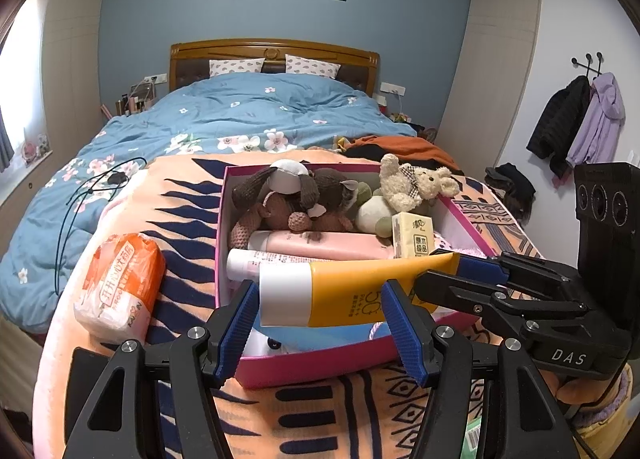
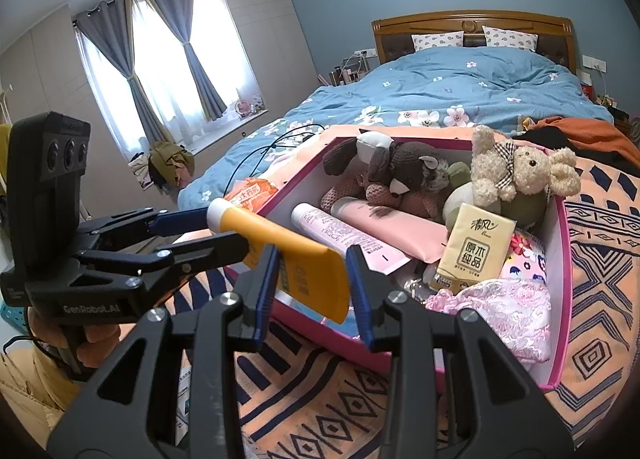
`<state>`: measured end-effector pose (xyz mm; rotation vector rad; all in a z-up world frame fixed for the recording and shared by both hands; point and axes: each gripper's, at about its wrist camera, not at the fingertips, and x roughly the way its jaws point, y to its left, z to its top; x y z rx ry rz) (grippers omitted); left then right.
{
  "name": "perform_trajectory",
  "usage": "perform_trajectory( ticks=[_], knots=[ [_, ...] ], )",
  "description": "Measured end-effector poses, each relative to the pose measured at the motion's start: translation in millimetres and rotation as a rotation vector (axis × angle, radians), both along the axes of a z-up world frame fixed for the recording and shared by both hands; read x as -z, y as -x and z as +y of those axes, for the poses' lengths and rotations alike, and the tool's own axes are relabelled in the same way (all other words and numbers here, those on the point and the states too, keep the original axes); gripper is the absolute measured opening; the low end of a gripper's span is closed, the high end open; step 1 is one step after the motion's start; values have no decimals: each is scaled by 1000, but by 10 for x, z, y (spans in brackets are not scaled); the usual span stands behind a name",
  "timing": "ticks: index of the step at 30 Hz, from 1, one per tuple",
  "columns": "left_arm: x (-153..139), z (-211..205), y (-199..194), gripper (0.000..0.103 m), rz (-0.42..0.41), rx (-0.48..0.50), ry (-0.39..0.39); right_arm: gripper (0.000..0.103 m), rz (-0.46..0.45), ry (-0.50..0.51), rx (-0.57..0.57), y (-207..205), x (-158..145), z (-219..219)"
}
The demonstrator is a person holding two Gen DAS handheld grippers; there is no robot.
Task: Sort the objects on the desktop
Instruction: 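Lower the yellow tube into the pink box with both grippers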
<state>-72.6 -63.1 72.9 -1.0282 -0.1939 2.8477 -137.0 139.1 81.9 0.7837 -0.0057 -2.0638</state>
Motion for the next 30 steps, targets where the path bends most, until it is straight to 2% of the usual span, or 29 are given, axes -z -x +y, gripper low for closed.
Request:
perform_trajectory(
  ticks=[30],
  knots=[
    [75, -49, 227, 64, -13, -8, -23, 38, -17, -20, 12, 239, 69, -90]
  ],
)
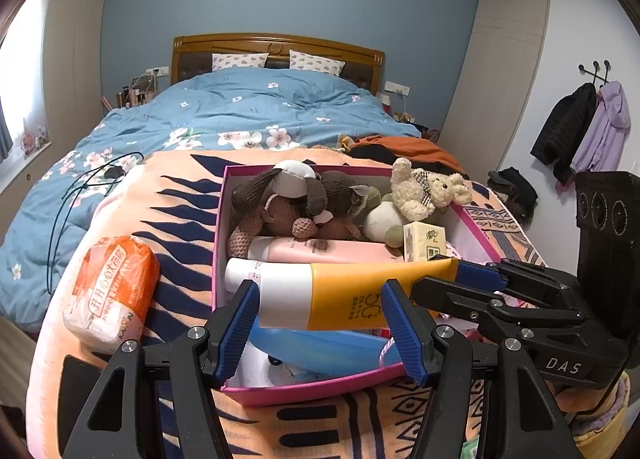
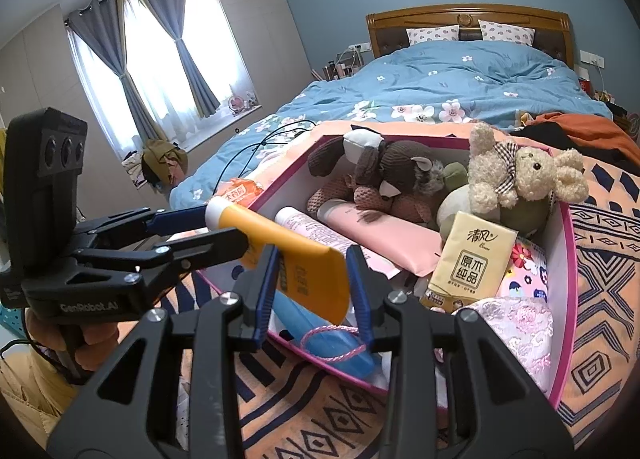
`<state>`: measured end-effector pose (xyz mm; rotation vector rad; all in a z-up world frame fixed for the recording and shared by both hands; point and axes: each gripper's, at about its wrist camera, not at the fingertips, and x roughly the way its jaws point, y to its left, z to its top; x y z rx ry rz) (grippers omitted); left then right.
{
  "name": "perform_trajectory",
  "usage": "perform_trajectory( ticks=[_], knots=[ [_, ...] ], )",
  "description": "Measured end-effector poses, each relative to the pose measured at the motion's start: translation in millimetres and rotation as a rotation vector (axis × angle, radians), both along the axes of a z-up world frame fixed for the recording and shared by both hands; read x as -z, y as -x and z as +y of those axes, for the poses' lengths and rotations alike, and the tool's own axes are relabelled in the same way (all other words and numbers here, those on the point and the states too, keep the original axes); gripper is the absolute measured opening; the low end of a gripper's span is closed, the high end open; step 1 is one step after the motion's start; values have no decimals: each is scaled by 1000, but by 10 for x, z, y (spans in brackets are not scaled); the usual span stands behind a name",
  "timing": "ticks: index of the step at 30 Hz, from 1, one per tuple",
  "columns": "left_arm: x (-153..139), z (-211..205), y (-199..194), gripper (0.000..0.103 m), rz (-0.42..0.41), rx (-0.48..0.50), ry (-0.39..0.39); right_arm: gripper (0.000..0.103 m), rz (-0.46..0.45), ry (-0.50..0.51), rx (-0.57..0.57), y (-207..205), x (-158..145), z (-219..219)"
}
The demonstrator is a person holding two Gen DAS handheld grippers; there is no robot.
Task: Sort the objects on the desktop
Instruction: 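Lower the yellow tube into the pink box with both grippers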
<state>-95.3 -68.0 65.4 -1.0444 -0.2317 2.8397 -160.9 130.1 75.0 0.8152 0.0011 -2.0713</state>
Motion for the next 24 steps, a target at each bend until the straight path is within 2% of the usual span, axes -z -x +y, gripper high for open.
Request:
perform_trajectory(
  ticks=[24],
  knots=[
    [91, -86, 227, 64, -33, -23, -24, 38, -59, -7, -2, 280, 142, -125]
  ],
)
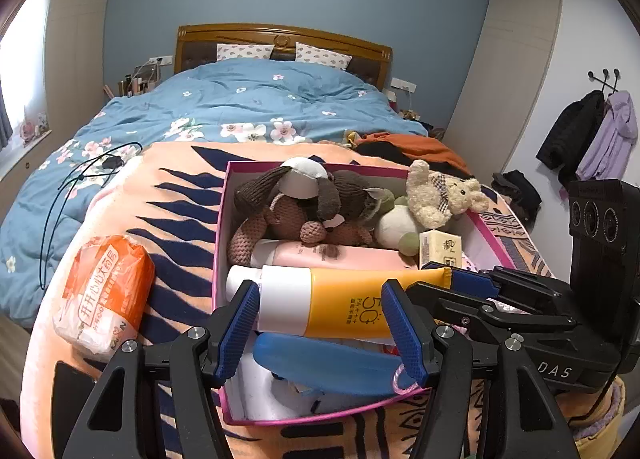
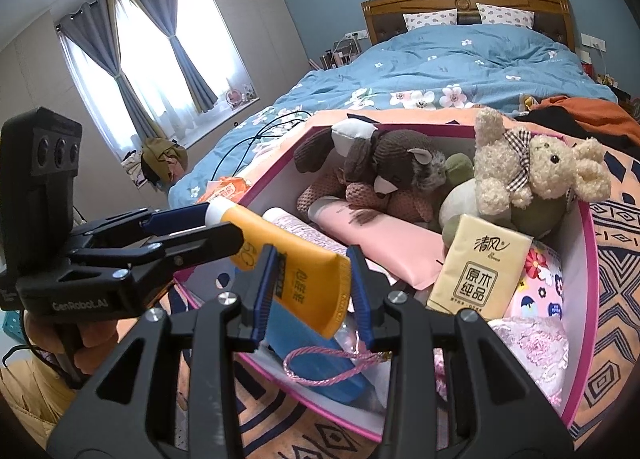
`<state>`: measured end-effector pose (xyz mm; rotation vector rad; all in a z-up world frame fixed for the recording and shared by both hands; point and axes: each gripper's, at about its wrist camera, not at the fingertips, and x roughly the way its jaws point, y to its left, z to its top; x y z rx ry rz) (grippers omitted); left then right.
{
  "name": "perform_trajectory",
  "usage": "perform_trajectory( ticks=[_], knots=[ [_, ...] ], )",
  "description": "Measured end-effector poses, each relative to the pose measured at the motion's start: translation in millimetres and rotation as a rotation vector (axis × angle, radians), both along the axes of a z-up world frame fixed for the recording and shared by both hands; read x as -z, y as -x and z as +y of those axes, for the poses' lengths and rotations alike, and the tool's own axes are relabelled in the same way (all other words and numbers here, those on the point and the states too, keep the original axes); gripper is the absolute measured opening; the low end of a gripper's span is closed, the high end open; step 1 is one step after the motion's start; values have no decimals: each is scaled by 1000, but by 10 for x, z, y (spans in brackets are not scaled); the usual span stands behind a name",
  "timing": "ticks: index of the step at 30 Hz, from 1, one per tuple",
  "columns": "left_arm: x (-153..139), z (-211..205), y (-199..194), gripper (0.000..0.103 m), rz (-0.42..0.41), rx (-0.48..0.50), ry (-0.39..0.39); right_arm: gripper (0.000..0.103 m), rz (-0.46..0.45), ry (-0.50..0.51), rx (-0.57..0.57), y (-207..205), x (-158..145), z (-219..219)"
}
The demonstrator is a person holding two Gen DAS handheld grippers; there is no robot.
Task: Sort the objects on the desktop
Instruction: 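Lower the yellow tube into the pink box with both grippers, then open both grippers to release the yellow tube into the box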
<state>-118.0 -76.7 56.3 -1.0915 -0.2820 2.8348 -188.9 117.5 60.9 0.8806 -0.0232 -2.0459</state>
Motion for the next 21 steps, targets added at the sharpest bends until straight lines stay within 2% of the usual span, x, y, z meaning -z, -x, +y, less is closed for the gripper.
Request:
perform_trajectory(
  ticks=[16, 21],
  knots=[
    [140, -30, 235, 64, -49, -7, -1, 38, -61, -11, 28, 252, 147, -52],
    [138, -37, 262, 64, -37, -11, 1, 38, -60, -24, 47, 311, 186, -83]
  ],
)
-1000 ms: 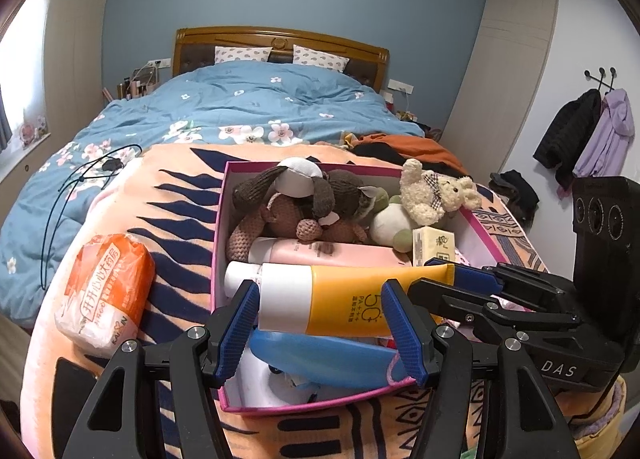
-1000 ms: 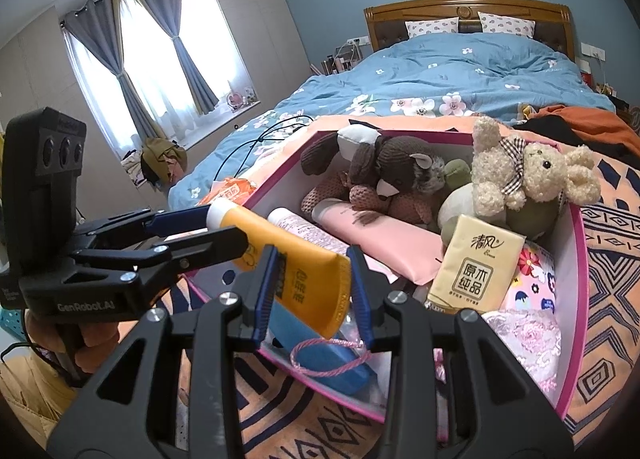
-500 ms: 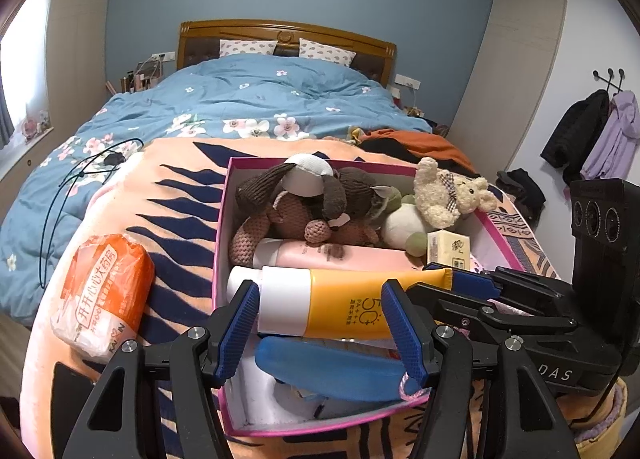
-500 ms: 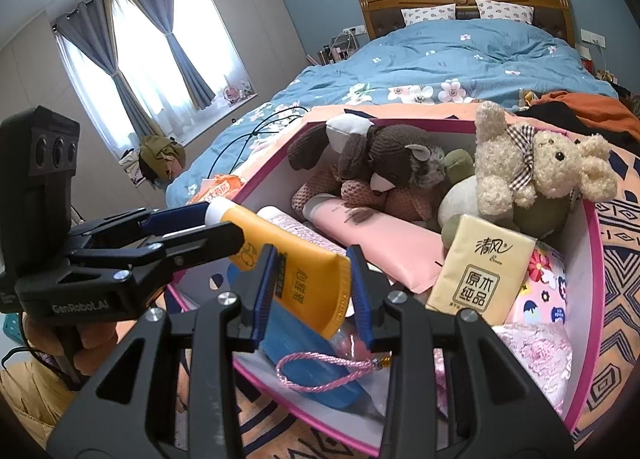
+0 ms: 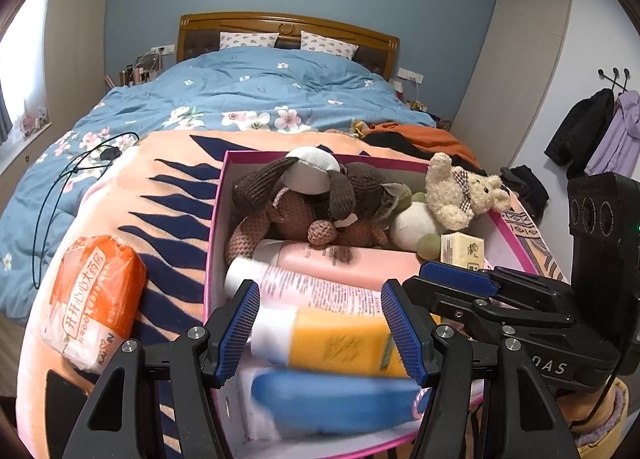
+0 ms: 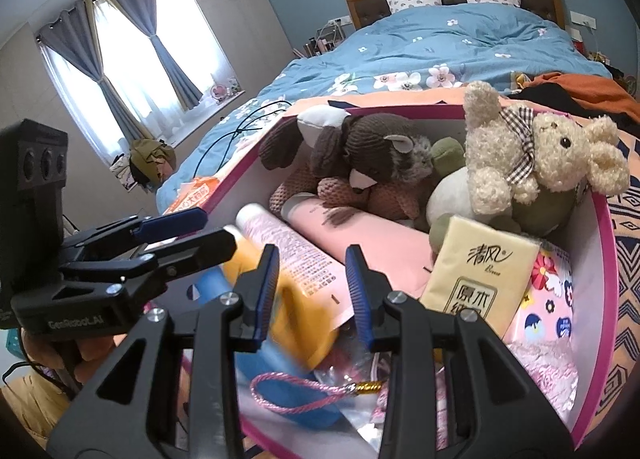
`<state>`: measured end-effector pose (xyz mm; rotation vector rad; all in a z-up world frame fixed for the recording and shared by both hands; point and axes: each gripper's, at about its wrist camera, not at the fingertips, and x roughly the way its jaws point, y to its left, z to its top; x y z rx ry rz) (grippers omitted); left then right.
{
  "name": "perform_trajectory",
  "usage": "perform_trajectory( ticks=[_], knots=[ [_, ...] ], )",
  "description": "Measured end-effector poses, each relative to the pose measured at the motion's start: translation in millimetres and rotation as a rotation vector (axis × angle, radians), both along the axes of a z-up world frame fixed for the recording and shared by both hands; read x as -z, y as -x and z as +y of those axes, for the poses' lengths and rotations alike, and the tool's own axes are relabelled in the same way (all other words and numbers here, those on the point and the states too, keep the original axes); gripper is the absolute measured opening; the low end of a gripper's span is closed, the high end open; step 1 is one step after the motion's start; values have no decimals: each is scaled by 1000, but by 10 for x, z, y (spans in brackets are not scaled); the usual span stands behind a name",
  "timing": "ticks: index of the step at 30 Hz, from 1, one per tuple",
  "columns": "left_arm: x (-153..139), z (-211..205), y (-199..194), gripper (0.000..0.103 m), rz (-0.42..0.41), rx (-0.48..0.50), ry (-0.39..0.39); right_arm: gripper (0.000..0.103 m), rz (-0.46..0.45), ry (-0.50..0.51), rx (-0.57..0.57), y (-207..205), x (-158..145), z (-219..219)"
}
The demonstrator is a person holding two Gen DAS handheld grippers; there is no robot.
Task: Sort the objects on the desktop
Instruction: 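Open both grippers to release the yellow tube into the box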
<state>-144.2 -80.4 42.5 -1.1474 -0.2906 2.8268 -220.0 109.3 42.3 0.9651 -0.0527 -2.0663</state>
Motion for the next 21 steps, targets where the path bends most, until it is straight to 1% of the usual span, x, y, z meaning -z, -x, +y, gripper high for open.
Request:
perform_trajectory(
  ticks=[1, 4, 6, 8, 14, 17, 18, 19, 20, 21],
  knots=[
    [-2, -5, 11, 64, 3, -7, 3, 38, 3, -5, 3, 10, 3, -11],
    [12, -23, 22, 70, 5, -21, 9, 38, 16, -23, 18, 27, 13, -39],
    [27, -30, 10, 78, 7, -25, 4, 38, 16, -24, 24, 28, 21, -35],
    [36, -27, -14, 82, 13, -29, 12, 38, 26, -23, 22, -2, 17, -23],
    [-11, 25, -175, 86, 47, -30, 38, 38, 43, -3, 16, -135, -38, 51],
    [-56, 68, -285, 91, 73, -33, 54, 39, 65, 7, 20, -239, -85, 109],
    [-71, 83, -332, 94, 83, -37, 60, 42, 71, 12, 18, -280, -99, 136],
    [-81, 91, -369, 97, 90, -39, 62, 47, 78, 17, 18, -329, -114, 163],
    [-90, 105, -414, 103, 98, -42, 64, 50, 90, 21, 22, -383, -136, 197],
    [-97, 108, -461, 103, 107, -49, 64, 56, 103, 24, 24, -441, -152, 221]
  ],
)
